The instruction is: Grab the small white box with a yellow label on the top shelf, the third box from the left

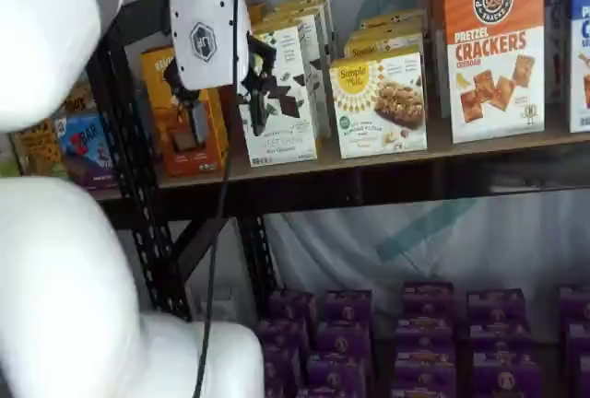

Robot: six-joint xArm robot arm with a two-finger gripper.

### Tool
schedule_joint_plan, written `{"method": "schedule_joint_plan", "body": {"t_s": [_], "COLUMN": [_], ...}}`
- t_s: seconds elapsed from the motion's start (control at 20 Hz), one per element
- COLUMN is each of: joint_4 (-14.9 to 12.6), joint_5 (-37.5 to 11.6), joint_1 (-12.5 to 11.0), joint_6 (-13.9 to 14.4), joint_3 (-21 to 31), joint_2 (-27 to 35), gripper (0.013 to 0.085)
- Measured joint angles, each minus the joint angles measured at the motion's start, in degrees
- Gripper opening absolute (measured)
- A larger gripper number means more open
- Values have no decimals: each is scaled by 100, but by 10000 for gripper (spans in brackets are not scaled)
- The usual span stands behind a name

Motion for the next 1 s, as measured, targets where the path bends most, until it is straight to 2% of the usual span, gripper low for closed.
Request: {"method": "schedule_joint_plan", "body": {"t_s": [0.05, 0.3, 0.55, 1.0], "joint_4": [285, 374, 118, -234], "joint_5": [210, 259, -121, -1042], "joint_1": [-264, -347, -317, -836], "joint_6": [-113, -174, -276, -901], "joint_3": [-99, -121, 5, 116], "joint_2": [120, 172, 111, 335], "gripper": [850, 850, 850, 850]}}
